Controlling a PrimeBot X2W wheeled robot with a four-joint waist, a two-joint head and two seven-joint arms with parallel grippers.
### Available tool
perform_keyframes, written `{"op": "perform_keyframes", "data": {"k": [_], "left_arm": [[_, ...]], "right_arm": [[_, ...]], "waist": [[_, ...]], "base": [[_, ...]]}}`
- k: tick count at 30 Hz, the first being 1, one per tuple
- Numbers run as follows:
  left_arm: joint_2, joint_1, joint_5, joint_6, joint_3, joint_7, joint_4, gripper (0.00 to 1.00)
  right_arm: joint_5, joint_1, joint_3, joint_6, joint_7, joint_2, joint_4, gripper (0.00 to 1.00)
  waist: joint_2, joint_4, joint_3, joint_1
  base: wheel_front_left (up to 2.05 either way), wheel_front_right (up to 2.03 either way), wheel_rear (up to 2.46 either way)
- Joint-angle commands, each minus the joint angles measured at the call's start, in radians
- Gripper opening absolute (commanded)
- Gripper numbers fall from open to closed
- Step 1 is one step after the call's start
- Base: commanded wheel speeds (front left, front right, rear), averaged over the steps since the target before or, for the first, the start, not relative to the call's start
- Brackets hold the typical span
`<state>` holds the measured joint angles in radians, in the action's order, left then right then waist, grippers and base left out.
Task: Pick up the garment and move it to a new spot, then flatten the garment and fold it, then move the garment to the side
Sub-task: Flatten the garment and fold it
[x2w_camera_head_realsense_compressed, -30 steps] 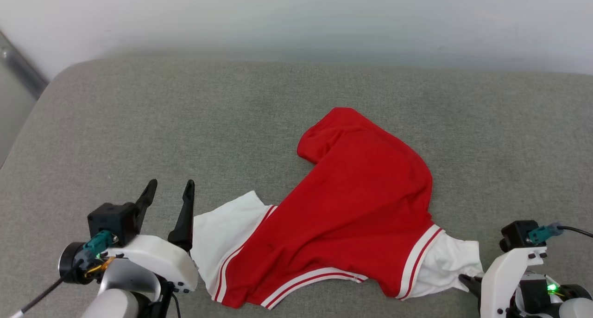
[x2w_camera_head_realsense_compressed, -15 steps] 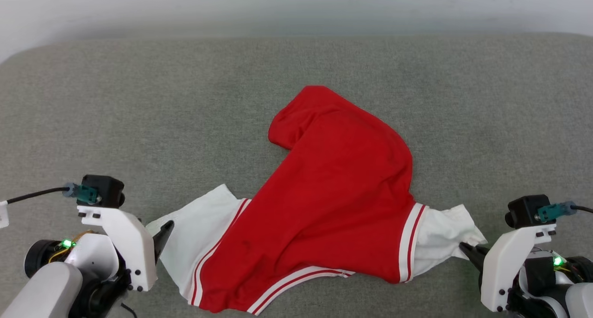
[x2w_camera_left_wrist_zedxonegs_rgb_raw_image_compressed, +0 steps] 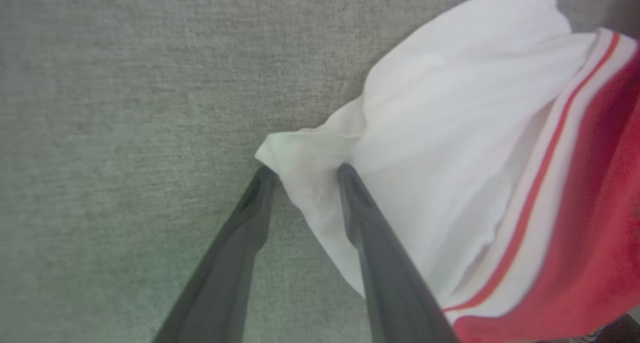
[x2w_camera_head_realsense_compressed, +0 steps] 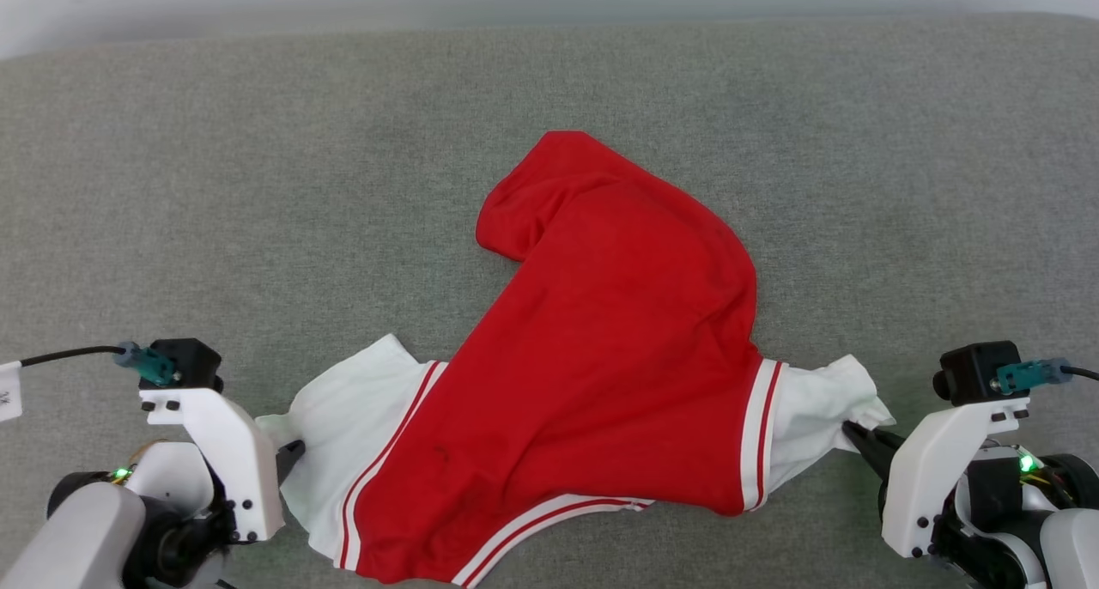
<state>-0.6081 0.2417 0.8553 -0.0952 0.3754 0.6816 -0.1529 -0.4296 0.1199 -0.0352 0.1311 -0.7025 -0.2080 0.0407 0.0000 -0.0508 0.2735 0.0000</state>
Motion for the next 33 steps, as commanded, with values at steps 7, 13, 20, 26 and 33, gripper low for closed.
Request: {"op": "perform_keyframes", "data": {"k": [7,13,20,26,33], "left_arm": [[0.045,0.002,-0.054,0.005,0.029,-0.097,-0.028,0.00],[0.035,0.049,-0.153,-0.048,-0.001,-0.244,0.043,0.00],[0.053,0.176,-0.228,-0.082,-0.032,-0.358,0.119,0.00],[0.092,0.374,-0.257,-0.060,-0.045,-0.421,0.081,0.00],[0.156,0.642,-0.265,-0.023,-0.072,-0.527,-0.033,0.00]], "right_arm": [[0.012,-0.008,0.017,-0.001,0.037,-0.010,-0.005,0.00],[0.038,0.001,0.032,-0.001,0.094,-0.023,-0.042,0.00],[0.060,0.093,0.052,-0.001,0.137,-0.034,-0.086,0.00],[0.070,0.269,0.055,-0.001,0.194,-0.048,-0.088,0.00],[0.084,0.549,0.061,-0.001,0.301,-0.049,-0.043,0.00]], "waist": [[0.0000,0.012,-0.061,0.0000],[0.0000,0.027,-0.134,0.0000],[0.0000,0.034,-0.189,0.0000],[0.0000,0.032,-0.186,0.0000],[0.0000,0.032,-0.124,0.0000]], "base": [[0.00,0.00,0.00],[0.00,0.00,0.00],[0.00,0.00,0.00],[0.00,0.00,0.00],[0.00,0.00,0.00]]}}
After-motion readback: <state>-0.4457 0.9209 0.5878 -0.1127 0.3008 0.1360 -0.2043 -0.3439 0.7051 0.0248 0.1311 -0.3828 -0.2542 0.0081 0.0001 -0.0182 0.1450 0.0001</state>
